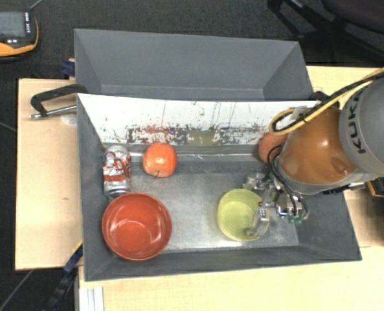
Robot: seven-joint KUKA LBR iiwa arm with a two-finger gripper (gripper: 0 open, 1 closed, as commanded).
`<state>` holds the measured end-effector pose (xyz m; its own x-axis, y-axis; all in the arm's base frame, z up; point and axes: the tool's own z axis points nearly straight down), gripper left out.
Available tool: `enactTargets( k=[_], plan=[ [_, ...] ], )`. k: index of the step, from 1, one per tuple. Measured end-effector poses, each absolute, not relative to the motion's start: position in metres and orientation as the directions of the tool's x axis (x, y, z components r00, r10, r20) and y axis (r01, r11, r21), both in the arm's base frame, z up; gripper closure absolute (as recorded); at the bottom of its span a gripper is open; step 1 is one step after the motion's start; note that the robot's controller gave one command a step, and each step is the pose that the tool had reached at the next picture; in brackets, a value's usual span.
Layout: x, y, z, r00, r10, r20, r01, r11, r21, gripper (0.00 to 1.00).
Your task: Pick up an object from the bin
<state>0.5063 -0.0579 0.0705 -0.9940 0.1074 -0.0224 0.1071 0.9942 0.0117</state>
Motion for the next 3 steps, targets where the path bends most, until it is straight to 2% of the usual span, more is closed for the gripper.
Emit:
enactTargets(
  k=[1,2,3],
  plan=[
    [0.529,-0.022,0.071,-0.999,-0.041,-0.031,-0.041,0.999,0.010,0.00],
    [0.498,-0.059,0.070,-0.999,-0.016,-0.029,-0.017,1.000,0.010,0.00],
    [0.562,-0.037,0.072,-0.999,0.028,-0.040,0.027,1.000,0.014,0.00]
  ],
)
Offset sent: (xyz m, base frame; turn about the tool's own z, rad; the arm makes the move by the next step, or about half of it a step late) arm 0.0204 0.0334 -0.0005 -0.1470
